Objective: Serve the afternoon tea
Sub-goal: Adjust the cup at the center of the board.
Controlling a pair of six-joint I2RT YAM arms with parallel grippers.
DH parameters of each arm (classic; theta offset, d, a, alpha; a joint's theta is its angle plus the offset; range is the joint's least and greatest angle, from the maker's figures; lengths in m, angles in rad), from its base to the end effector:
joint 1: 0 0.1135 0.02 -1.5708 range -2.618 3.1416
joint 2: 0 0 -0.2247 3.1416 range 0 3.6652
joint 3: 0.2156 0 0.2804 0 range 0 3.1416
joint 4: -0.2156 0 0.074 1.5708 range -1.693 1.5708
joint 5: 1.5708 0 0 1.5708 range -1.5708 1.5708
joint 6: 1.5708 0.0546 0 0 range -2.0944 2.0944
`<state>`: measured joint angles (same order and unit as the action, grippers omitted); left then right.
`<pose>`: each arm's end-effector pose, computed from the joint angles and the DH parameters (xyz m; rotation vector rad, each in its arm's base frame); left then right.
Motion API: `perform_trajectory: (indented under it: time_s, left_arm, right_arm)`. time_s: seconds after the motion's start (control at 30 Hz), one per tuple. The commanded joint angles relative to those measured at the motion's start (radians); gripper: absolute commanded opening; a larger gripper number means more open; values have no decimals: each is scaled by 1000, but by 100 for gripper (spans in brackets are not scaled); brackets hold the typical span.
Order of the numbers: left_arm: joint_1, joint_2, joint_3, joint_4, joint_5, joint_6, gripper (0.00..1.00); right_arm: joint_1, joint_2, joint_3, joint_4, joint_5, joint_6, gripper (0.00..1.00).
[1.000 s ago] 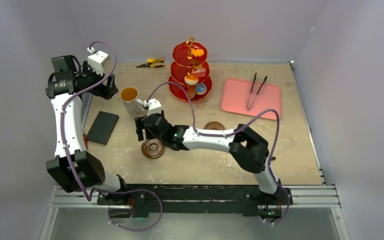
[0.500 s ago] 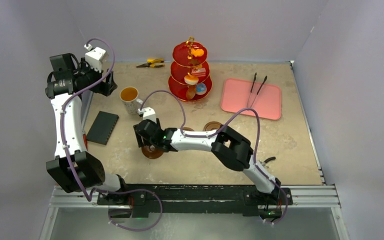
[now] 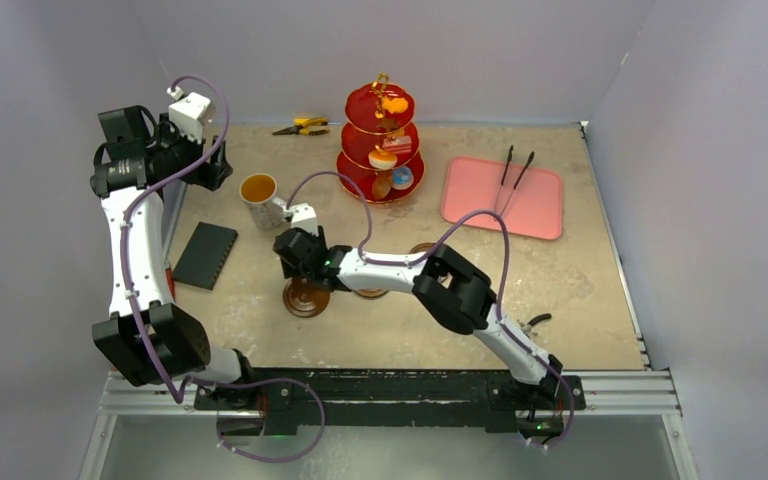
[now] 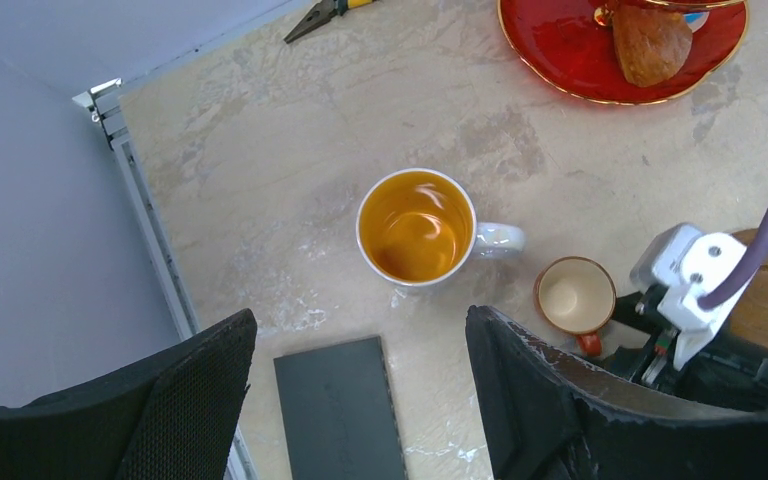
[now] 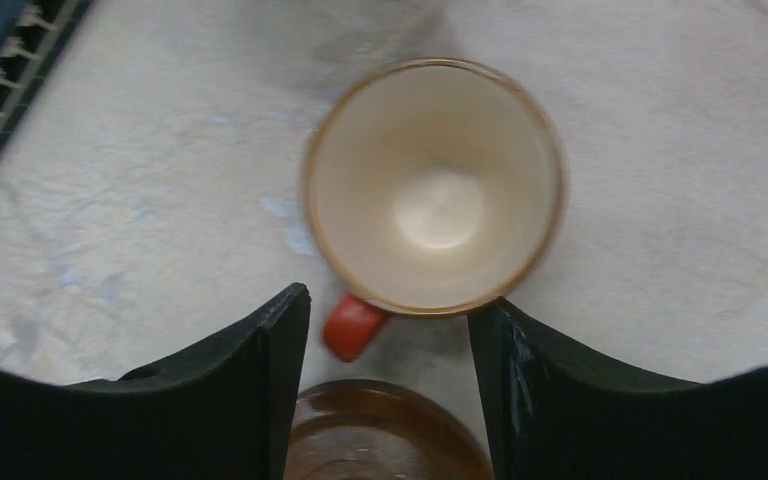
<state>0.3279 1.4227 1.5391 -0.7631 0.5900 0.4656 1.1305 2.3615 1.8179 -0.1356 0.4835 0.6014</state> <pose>0.3385 0.0831 0.3552 0.4564 2.0502 -0.1824 0.2533 0.4780 0.1044 -0.3221 2.1713 0.4453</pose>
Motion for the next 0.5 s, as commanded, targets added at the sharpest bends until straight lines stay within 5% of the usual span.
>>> perform_trajectory:
  time_s: [0.0,0.47]
  left_arm:
    - [5,-29,-21,42,5,-5,76]
    - [5,-31,-36,43,5,-2,75]
  right_arm:
    - [-40,-94,-70,22,50,0,61]
    - [-50,-120,-46,44,-31,-188,53]
